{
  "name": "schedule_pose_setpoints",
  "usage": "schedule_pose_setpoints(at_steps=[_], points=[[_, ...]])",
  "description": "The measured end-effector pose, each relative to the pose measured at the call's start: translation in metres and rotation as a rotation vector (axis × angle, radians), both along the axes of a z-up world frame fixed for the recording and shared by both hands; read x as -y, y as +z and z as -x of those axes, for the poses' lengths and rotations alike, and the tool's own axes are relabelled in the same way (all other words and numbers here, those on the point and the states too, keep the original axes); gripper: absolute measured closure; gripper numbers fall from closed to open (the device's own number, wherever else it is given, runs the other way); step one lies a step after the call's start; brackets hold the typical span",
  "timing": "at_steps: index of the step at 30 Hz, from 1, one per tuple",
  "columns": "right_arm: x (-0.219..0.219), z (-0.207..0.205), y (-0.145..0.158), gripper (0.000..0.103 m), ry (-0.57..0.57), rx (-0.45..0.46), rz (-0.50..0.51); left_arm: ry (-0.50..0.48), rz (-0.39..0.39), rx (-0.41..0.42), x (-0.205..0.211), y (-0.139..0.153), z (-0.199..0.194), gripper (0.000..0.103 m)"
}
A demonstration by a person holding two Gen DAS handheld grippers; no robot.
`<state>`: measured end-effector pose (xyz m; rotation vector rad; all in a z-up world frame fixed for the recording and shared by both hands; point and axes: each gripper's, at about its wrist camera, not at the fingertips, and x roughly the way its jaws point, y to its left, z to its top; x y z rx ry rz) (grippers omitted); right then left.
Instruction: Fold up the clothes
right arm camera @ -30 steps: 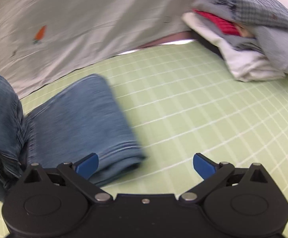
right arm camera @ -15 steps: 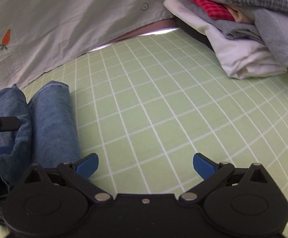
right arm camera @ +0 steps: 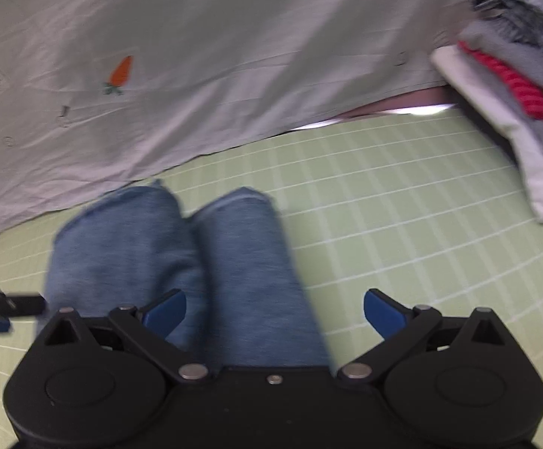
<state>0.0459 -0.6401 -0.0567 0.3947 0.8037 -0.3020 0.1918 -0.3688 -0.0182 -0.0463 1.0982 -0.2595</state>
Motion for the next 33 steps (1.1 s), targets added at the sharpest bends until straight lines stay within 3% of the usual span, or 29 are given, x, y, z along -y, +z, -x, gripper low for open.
schedule_pose_setpoints(at_steps=[4, 7, 13, 18, 19, 21, 22, 25, 28, 33], points=[[-0.008, -0.021, -0.013, 0.011, 0.057, -0.001, -0.129, 0.042, -0.027, -0.037, -0.019, -0.018, 0.001, 0.008], [-0.015, -0.035, -0.026, 0.023, 0.072, -0.041, -0.155, 0.057, -0.005, -0.054, -0.025, -0.026, -0.001, 0.007], [-0.014, -0.044, -0.038, 0.037, 0.097, -0.054, -0.226, 0.064, -0.006, -0.068, -0.025, -0.036, -0.006, 0.003], [-0.015, -0.052, -0.052, 0.037, 0.114, -0.065, -0.323, 0.065, 0.001, -0.079, -0.026, -0.041, -0.008, 0.001], [-0.016, -0.053, -0.055, 0.045, 0.108, -0.064, -0.343, 0.064, 0.002, -0.081, -0.026, -0.041, -0.009, 0.001], [-0.018, -0.051, -0.055, 0.059, 0.091, -0.024, -0.365, 0.067, -0.005, -0.078, -0.026, -0.041, -0.009, 0.001], [-0.019, -0.049, -0.052, 0.072, 0.099, -0.008, -0.357, 0.055, -0.006, -0.066, -0.024, -0.038, -0.009, 0.001], [-0.022, -0.042, -0.043, 0.083, 0.120, 0.043, -0.338, 0.011, -0.008, -0.025, -0.017, -0.025, -0.009, 0.002], [-0.011, -0.021, -0.016, 0.087, 0.084, 0.179, -0.418, -0.033, -0.009, 0.017, -0.011, -0.012, -0.008, 0.002], [0.021, 0.013, 0.004, 0.087, -0.001, 0.259, -0.368, -0.149, 0.055, 0.057, 0.018, 0.001, -0.005, 0.002]])
